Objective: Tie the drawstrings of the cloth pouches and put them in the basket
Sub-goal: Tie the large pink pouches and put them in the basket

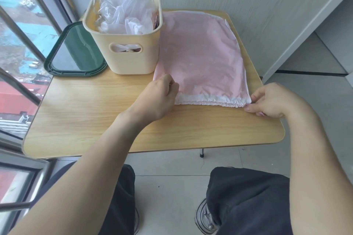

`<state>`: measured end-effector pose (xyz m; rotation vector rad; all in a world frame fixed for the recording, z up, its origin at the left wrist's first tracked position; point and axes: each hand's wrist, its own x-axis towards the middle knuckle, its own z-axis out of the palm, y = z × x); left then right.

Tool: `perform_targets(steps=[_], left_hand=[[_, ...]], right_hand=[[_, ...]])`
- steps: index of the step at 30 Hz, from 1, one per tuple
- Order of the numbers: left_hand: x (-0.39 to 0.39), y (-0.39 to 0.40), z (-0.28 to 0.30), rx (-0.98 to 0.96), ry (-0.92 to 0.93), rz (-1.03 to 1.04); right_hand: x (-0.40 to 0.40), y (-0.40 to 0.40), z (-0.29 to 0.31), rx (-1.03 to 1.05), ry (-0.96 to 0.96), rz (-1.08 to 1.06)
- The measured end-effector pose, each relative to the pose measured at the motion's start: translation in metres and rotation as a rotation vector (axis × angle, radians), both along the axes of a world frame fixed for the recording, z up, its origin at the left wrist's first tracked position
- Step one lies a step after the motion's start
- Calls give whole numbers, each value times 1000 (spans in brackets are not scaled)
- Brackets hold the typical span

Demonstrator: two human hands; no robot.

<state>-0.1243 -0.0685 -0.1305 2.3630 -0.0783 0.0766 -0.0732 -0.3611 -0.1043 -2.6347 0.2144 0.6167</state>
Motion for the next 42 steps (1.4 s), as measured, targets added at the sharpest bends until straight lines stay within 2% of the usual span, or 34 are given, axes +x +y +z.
perform_targets(steps=[3,7,10,14,18,23,27,28,29,32,33,38,42], left_hand=[[2,1,0,25,10,7],[5,3,0,34,39,30],[5,5,3,37,51,24],[1,5,4,-8,56,-57],[3,9,4,-68,54,-34],[4,22,11,-161,113,-38],[5,29,15,-266,191,-38],[5,29,15,-271,203,-43],[5,29,15,-251,208,-44],[5,32,16,-184,184,-14],[5,35,17,-200,179,-2],[9,48,24,-265,181,54],[12,54,23,-98,191,83]], right_hand=[[0,-10,-1,238,21,22],[-4,-21,-4,821,126,-18],[1,-25,-3,1107,125,-158],[6,-12,1,1336,179,-408],[8,-3,3,1608,18,-705],[12,1,-5,1652,-142,-989],[8,10,0,2001,-349,-1047],[9,11,0,2014,-379,-1008],[10,12,1,1926,-382,-954],[15,11,0,1337,-472,-716],[17,11,-2,1214,-531,-642],[19,0,0,949,-688,-524],[20,-5,1,723,-713,-479]])
